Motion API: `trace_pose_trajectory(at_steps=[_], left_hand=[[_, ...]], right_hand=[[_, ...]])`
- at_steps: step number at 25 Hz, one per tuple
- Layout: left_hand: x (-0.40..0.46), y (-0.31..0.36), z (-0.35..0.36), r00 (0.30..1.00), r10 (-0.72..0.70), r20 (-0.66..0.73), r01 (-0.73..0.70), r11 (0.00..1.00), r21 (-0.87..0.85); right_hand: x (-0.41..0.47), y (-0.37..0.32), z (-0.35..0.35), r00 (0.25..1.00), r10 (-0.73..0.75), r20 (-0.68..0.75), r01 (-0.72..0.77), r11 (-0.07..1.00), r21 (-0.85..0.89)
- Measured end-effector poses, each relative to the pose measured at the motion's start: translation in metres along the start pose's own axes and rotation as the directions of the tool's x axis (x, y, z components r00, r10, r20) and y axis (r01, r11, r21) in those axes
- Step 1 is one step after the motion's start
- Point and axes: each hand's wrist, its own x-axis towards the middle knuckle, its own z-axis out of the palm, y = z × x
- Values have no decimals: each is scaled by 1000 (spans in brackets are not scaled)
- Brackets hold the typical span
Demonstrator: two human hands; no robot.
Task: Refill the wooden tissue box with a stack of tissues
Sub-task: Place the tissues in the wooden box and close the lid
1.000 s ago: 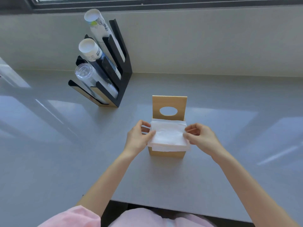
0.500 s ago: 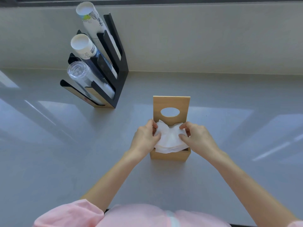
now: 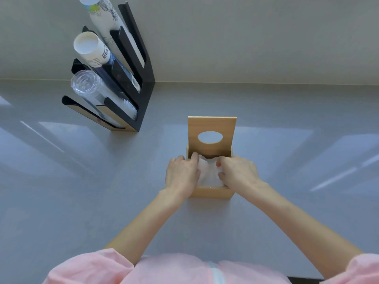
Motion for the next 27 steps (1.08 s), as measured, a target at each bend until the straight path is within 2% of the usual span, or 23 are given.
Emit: trace_pose_trajectory(at_steps=[5, 9, 18, 22, 25, 27], left_hand=[[9, 6, -3, 986, -19, 163, -6, 988, 152], [13, 8, -2, 976, -22, 218, -15, 986, 164], [10, 7, -10, 972, -18, 233, -9, 994, 113], [4, 5, -14, 983, 9, 186, -23, 997, 70], [5, 4, -15, 997, 25, 68, -28, 999, 42], [10, 3, -13, 990, 115, 85, -123, 988, 97]], right_hand=[[9, -3, -2, 999, -14, 30, 15, 999, -31], [9, -5, -3, 1000, -14, 24, 16, 998, -64], [3, -6, -11, 1000, -18, 14, 19, 995, -98], [-4, -1, -19, 999, -36, -32, 33, 996, -85], [-6, 4, -24, 992, -120, -47, 119, 992, -37], [-5, 3, -24, 972, -233, 3, 233, 972, -33]])
